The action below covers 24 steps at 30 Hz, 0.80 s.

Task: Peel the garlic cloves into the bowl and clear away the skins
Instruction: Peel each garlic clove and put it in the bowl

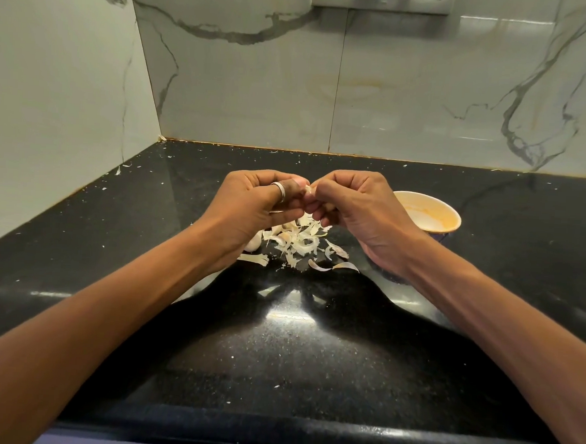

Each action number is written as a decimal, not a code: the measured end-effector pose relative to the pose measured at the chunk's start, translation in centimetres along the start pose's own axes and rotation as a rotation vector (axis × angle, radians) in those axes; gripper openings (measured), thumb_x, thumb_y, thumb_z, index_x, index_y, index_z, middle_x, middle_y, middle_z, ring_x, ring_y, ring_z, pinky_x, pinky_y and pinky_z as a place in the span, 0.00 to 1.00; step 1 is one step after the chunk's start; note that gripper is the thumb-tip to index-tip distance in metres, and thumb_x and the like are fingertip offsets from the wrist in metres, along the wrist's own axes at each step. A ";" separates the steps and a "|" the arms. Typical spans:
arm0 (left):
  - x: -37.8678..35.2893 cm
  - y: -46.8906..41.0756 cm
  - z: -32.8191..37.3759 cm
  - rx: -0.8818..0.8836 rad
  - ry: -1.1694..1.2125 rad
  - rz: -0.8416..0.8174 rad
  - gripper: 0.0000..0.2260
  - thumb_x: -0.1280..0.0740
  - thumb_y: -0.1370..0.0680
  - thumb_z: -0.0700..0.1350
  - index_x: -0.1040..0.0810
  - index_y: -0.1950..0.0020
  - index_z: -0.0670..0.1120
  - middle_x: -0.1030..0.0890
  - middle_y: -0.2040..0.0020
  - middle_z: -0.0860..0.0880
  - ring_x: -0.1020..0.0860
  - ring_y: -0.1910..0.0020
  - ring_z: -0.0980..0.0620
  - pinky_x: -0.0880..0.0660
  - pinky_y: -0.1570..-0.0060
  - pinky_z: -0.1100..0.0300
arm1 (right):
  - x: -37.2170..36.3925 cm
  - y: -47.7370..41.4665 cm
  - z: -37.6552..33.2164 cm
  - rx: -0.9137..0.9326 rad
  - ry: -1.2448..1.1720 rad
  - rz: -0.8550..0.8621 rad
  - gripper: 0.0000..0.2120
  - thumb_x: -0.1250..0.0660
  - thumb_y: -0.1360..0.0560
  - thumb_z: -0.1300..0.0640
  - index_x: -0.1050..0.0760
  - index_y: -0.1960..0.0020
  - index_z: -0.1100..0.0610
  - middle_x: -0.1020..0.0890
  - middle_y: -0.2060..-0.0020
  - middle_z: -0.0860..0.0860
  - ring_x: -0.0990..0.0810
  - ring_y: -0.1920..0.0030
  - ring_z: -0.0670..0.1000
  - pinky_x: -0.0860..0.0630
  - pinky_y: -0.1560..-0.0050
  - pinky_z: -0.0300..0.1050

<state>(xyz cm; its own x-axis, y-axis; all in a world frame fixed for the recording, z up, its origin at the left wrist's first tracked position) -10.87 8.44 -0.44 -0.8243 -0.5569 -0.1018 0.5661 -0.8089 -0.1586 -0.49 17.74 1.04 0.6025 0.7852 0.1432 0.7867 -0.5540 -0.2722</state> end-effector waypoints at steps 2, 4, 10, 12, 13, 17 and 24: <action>0.1 0.0 0.0 0.005 0.021 0.004 0.04 0.31 0.21 0.38 0.16 0.50 0.41 0.14 0.56 0.44 0.17 0.56 0.53 0.18 0.54 0.62 | 0.1 0.0 0.0 0.001 -0.002 0.000 0.07 0.33 0.20 0.65 0.18 0.54 0.67 0.17 0.63 0.57 0.21 0.65 0.47 0.24 0.64 0.36; 0.2 0.0 0.0 -0.001 0.022 0.011 0.04 0.31 0.21 0.38 0.16 0.49 0.41 0.14 0.55 0.43 0.16 0.55 0.52 0.18 0.54 0.62 | 0.1 -0.1 0.1 0.005 -0.006 0.003 0.07 0.34 0.20 0.66 0.19 0.53 0.69 0.18 0.62 0.59 0.22 0.65 0.47 0.24 0.64 0.37; 0.4 0.0 0.4 -0.044 -0.016 0.026 0.05 0.31 0.21 0.36 0.17 0.47 0.39 0.14 0.56 0.43 0.16 0.56 0.53 0.18 0.55 0.63 | 0.0 -0.2 0.1 0.020 -0.012 -0.002 0.08 0.35 0.20 0.67 0.19 0.53 0.70 0.19 0.60 0.62 0.21 0.64 0.48 0.23 0.63 0.38; 0.4 -0.1 0.5 -0.049 -0.016 0.027 0.06 0.31 0.21 0.35 0.17 0.46 0.39 0.14 0.56 0.43 0.16 0.56 0.53 0.19 0.55 0.64 | 0.0 -0.2 0.1 0.024 -0.015 -0.007 0.08 0.35 0.20 0.67 0.19 0.53 0.69 0.19 0.60 0.62 0.21 0.64 0.48 0.23 0.62 0.38; 0.5 -0.1 0.5 -0.051 -0.014 0.025 0.06 0.32 0.21 0.35 0.17 0.46 0.39 0.14 0.56 0.44 0.16 0.56 0.53 0.19 0.55 0.64 | -0.1 -0.3 0.2 0.028 -0.014 -0.010 0.08 0.35 0.20 0.67 0.19 0.54 0.68 0.18 0.60 0.62 0.21 0.64 0.48 0.23 0.62 0.38; 0.2 -0.1 0.7 -0.059 -0.057 -0.012 0.07 0.33 0.20 0.35 0.18 0.43 0.38 0.14 0.55 0.44 0.16 0.55 0.54 0.18 0.53 0.63 | 0.0 -0.3 0.2 0.033 -0.014 -0.015 0.08 0.35 0.20 0.67 0.19 0.54 0.68 0.18 0.60 0.61 0.21 0.64 0.48 0.23 0.62 0.38; -0.4 0.0 1.0 -0.090 -0.148 -0.070 0.09 0.30 0.21 0.36 0.18 0.42 0.39 0.14 0.53 0.45 0.15 0.50 0.52 0.19 0.52 0.62 | 0.2 -0.3 0.1 0.034 0.049 -0.016 0.09 0.35 0.20 0.65 0.19 0.53 0.69 0.19 0.64 0.56 0.22 0.65 0.48 0.25 0.64 0.38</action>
<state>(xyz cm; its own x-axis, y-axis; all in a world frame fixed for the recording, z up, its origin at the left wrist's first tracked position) -10.49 8.49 0.59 -0.8482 -0.5265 0.0576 0.4987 -0.8306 -0.2477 -0.60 18.04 1.06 0.5961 0.7792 0.1940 0.7921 -0.5310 -0.3011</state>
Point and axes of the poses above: each hand's wrist, its own y-axis away from the middle knuckle, its own x-axis out of the back of the hand, z = x × y, the point moved 10 cm from there along -y, towards the middle knuckle
